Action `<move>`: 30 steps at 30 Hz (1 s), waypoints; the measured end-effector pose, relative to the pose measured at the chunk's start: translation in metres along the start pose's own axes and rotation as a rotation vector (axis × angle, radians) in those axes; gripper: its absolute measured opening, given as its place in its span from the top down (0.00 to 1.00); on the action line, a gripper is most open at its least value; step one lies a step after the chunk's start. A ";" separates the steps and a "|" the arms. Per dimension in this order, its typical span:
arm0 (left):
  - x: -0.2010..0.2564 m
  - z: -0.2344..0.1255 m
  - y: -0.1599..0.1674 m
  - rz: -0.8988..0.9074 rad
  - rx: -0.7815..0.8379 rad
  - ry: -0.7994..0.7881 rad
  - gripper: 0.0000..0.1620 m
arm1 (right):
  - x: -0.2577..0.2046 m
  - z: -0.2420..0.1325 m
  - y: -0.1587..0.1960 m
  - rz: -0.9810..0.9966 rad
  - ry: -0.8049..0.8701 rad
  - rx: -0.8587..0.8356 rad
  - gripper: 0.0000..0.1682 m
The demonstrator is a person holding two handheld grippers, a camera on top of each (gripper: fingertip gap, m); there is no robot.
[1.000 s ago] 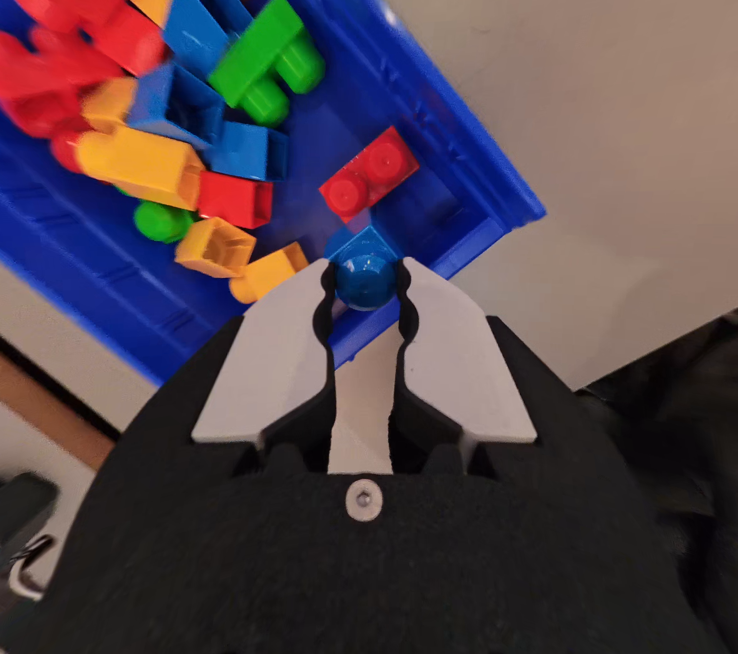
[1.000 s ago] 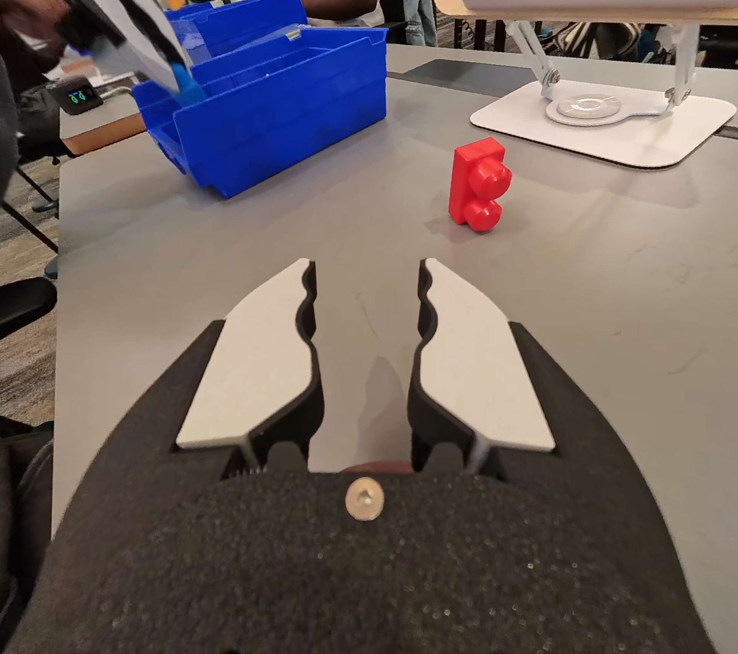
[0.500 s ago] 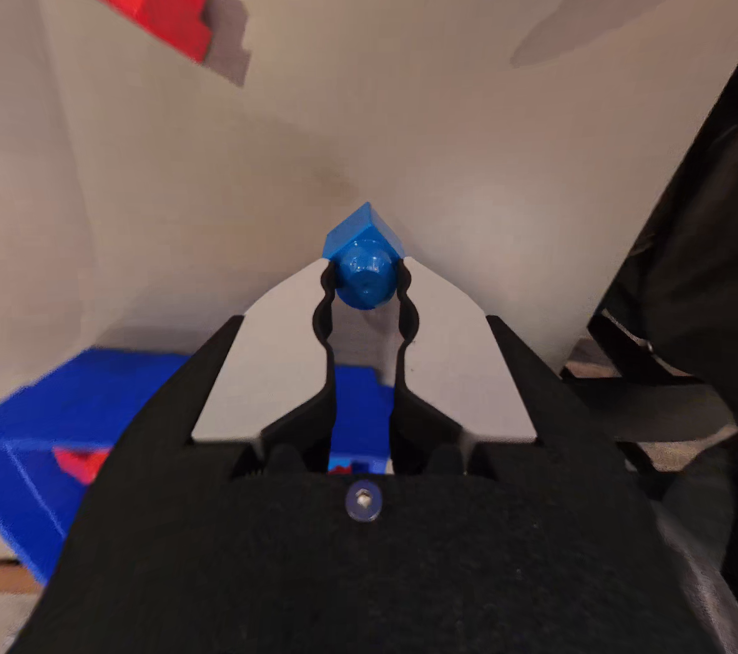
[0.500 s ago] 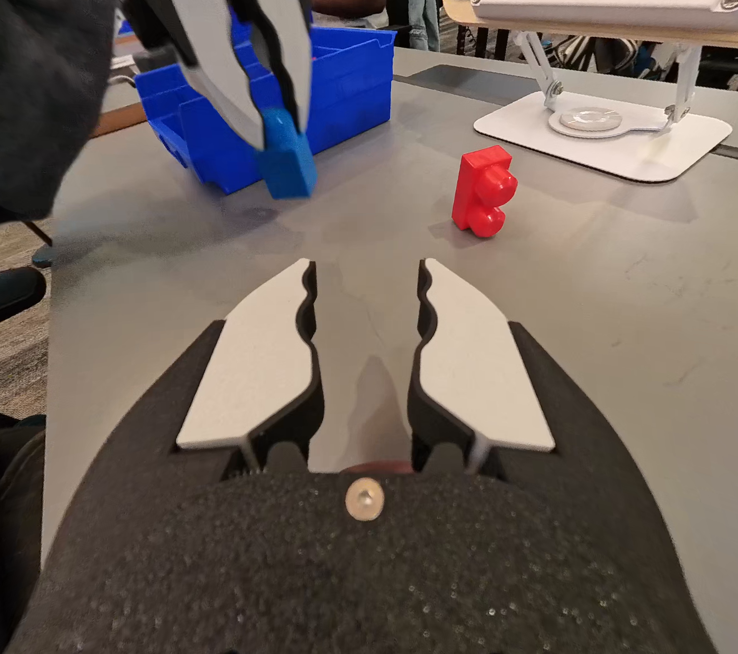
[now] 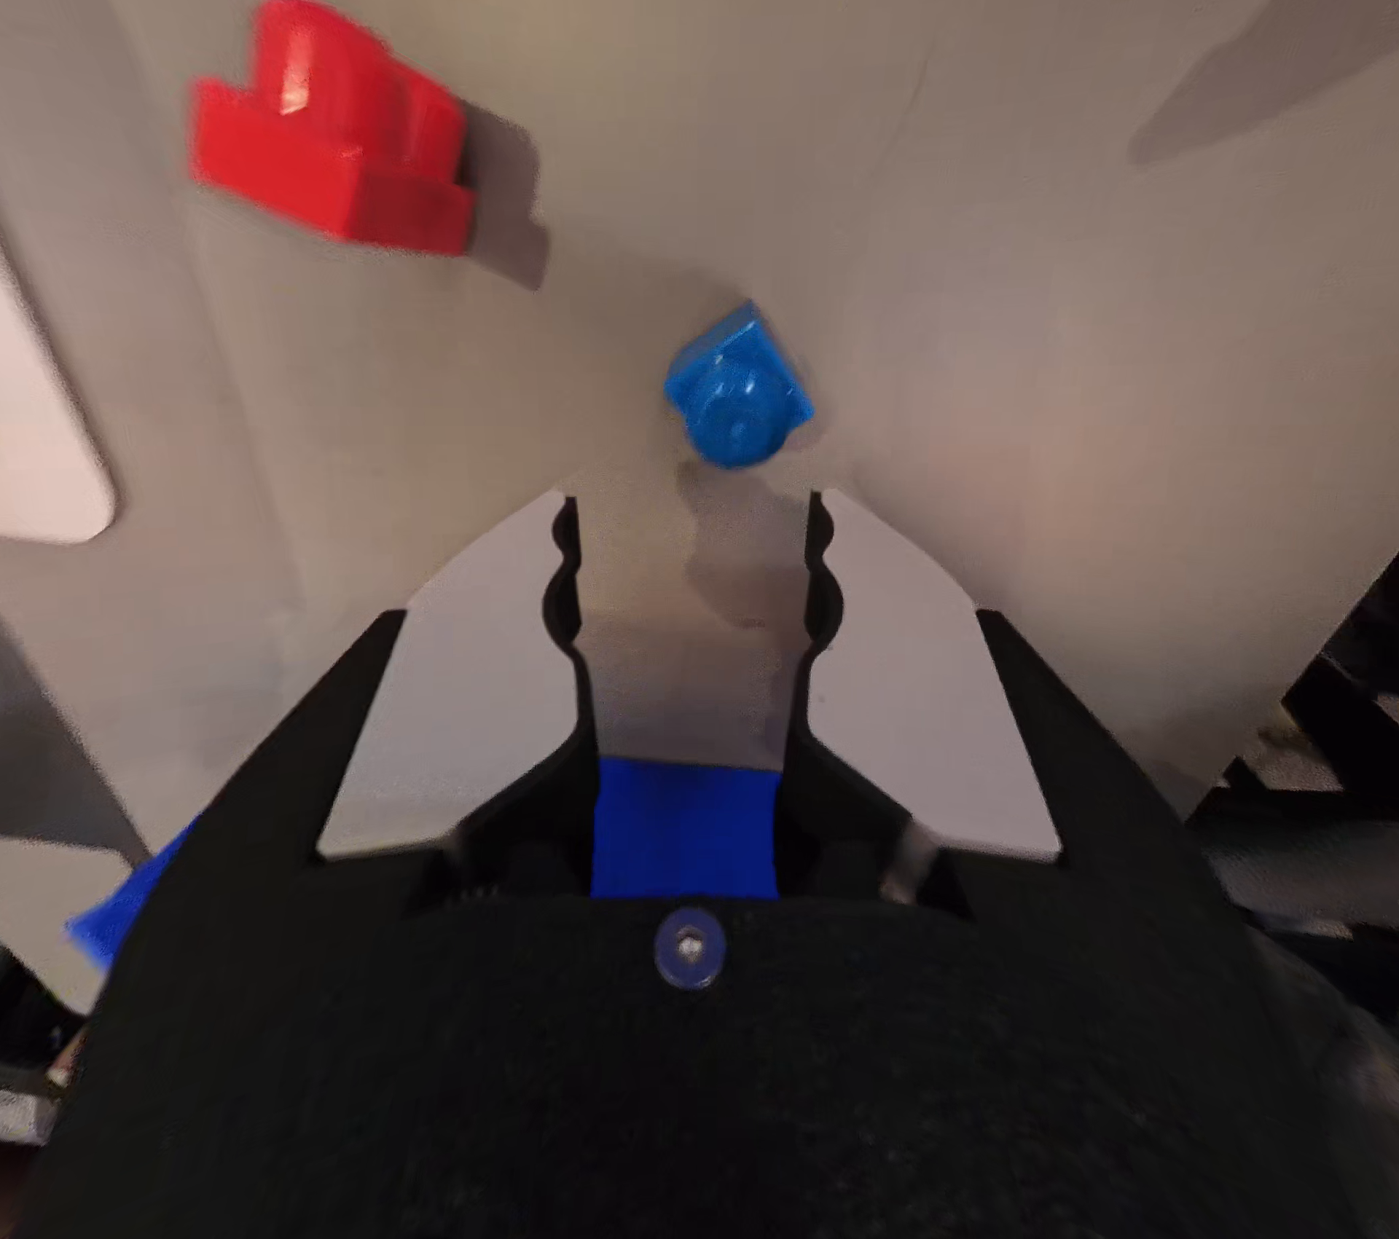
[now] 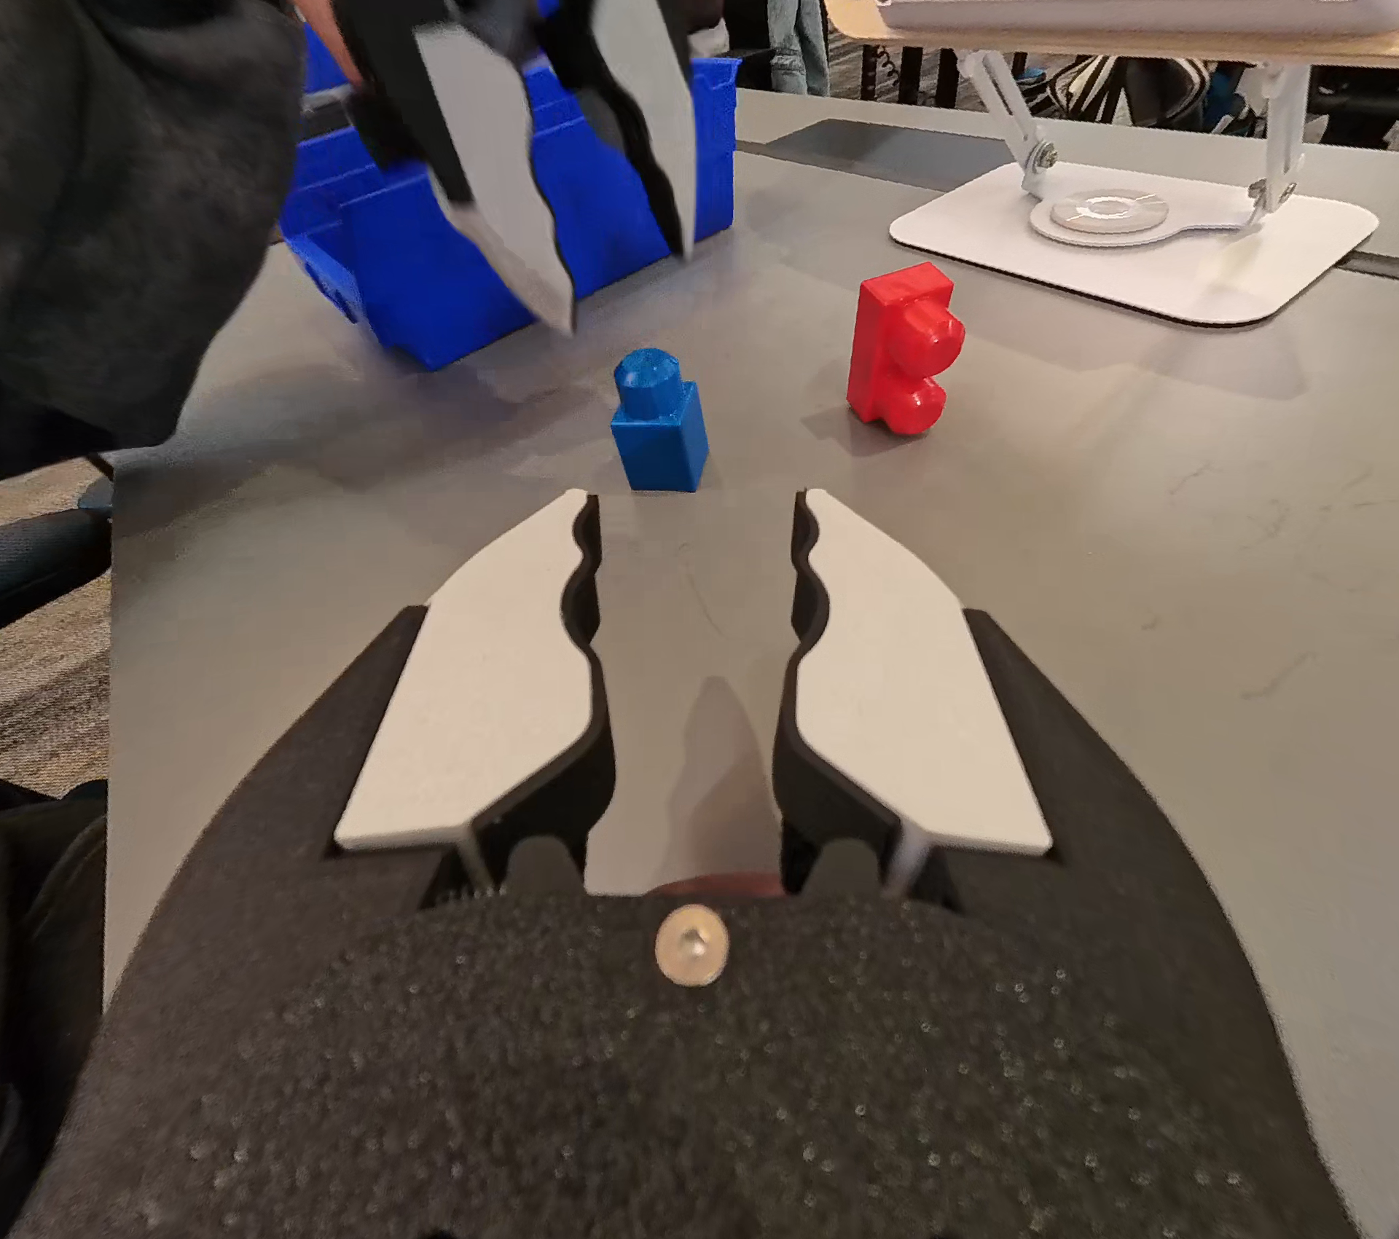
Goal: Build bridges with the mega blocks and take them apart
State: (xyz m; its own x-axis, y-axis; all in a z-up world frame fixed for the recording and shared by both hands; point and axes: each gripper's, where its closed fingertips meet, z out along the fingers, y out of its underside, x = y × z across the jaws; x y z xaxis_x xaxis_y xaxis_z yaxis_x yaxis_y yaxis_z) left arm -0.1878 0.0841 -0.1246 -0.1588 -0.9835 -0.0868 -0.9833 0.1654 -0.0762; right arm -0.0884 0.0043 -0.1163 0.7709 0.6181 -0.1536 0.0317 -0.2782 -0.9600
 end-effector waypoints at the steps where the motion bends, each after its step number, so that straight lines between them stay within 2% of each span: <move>1: -0.002 -0.018 0.006 -0.028 0.055 -0.025 0.64 | 0.000 0.000 0.000 0.000 -0.002 -0.001 0.71; 5: -0.010 -0.091 0.058 -0.163 0.255 -0.172 0.64 | -0.001 0.001 0.001 -0.001 -0.006 -0.009 0.72; 8: -0.007 -0.113 0.121 -0.273 0.324 -0.258 0.64 | -0.001 0.002 0.002 0.002 -0.007 -0.021 0.72; 10: -0.002 -0.104 0.163 -0.360 0.317 -0.268 0.65 | -0.001 0.004 0.003 0.004 -0.010 -0.027 0.73; 13: 0.008 -0.070 0.223 -0.445 0.210 -0.261 0.65 | -0.002 0.006 0.003 0.003 -0.014 -0.032 0.73; 16: 0.018 -0.032 0.265 -0.531 0.109 -0.197 0.65 | -0.002 0.008 0.002 -0.005 -0.011 -0.031 0.73; 19: 0.016 -0.008 0.279 -0.654 0.080 -0.127 0.63 | -0.003 0.011 0.004 -0.014 -0.012 -0.049 0.73; 28: 0.018 0.023 0.264 -0.819 -0.019 0.067 0.64 | -0.004 0.009 0.002 -0.019 -0.017 -0.030 0.73; 30: 0.021 0.034 0.266 -0.846 -0.091 0.081 0.61 | -0.004 0.009 0.003 -0.011 -0.022 -0.031 0.73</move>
State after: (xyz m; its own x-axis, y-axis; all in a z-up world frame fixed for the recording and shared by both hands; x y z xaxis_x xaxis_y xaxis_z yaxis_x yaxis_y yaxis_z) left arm -0.4498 0.1099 -0.1807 0.6293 -0.7763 0.0352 -0.7767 -0.6298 -0.0033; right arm -0.0972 0.0072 -0.1201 0.7562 0.6373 -0.1485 0.0602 -0.2938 -0.9540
